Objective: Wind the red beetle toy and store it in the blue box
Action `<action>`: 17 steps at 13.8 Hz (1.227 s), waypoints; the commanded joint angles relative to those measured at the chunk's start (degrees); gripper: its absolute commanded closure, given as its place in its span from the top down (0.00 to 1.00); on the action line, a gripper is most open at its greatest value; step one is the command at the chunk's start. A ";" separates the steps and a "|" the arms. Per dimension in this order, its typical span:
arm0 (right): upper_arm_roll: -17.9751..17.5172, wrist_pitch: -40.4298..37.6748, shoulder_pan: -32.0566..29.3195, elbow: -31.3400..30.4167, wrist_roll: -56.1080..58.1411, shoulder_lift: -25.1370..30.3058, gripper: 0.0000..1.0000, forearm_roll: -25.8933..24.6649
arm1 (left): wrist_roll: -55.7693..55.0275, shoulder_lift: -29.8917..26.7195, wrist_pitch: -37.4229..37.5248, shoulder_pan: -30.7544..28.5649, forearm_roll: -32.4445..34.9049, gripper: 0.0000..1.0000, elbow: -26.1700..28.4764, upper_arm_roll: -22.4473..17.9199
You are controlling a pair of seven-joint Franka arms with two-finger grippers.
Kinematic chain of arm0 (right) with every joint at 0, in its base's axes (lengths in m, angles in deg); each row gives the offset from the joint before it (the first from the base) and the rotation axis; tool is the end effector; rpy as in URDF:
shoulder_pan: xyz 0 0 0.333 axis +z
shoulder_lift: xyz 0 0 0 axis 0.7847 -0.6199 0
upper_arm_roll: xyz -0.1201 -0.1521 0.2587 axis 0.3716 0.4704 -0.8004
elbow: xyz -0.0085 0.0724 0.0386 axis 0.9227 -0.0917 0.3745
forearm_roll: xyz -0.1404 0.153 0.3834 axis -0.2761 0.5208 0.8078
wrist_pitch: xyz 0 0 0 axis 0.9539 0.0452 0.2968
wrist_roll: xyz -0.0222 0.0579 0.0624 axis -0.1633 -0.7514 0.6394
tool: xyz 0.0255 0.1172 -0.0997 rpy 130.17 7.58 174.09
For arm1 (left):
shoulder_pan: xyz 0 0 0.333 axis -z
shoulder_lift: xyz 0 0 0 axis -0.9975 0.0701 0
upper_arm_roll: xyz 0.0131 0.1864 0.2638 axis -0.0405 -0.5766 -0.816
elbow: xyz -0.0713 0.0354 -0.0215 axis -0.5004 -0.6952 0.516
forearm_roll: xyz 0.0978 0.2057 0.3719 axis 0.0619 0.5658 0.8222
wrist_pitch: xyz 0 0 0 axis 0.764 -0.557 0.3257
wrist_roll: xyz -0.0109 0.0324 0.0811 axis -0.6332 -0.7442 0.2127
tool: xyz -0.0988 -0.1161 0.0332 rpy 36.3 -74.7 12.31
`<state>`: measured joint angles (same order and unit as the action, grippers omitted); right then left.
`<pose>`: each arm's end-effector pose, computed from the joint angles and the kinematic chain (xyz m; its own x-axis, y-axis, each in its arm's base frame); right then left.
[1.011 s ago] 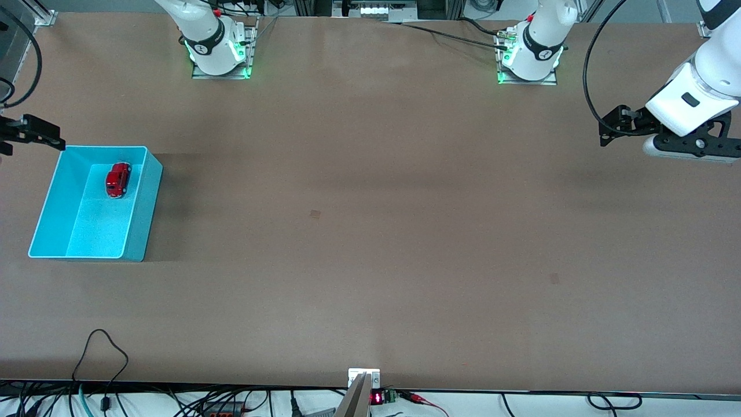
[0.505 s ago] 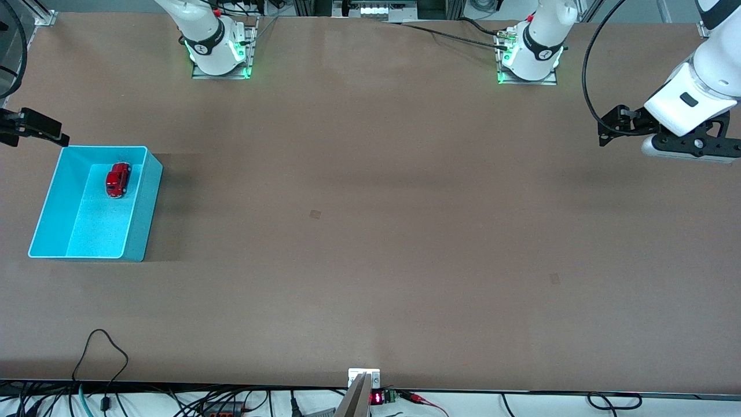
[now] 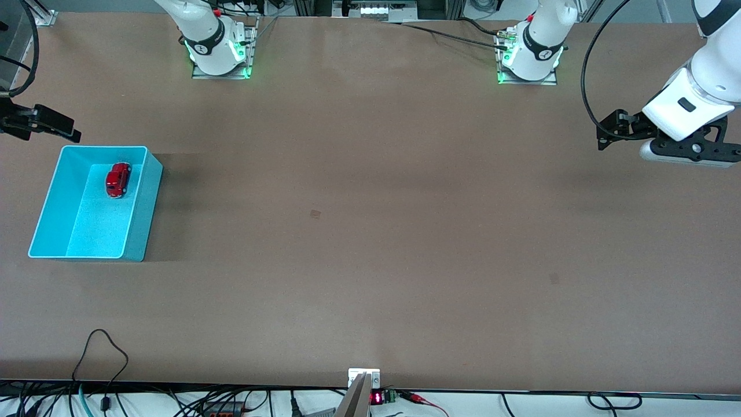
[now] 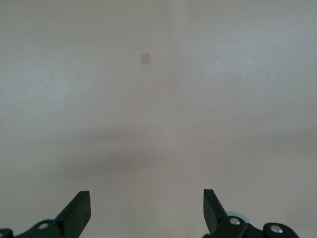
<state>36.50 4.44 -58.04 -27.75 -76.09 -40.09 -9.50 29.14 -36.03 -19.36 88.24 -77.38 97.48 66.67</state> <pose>0.5990 -0.0452 0.5636 0.9929 -0.0541 -0.1062 -0.0543 -0.9985 0.0009 0.5912 -0.0522 0.5399 0.9929 -0.1096 -0.0453 -0.1117 -0.9927 -0.0464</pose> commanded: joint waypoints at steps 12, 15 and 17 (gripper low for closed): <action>-0.13 -0.26 0.37 -1.04 -1.34 -0.08 1.00 0.56 | 0.15 0.64 1.20 -0.06 0.24 1.00 -1.66 0.16; -0.13 -0.96 0.99 -1.12 -1.25 0.27 1.00 -0.05 | 0.15 0.64 1.29 -0.15 0.24 1.00 -1.58 0.08; -0.30 -1.06 1.25 -1.30 -1.16 0.45 1.00 -0.14 | 0.15 0.64 1.29 -0.15 0.15 1.00 -1.58 0.08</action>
<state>36.41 4.18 -57.32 -28.72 -76.70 -40.62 -9.54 29.14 -35.97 -19.23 88.19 -77.38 97.37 66.66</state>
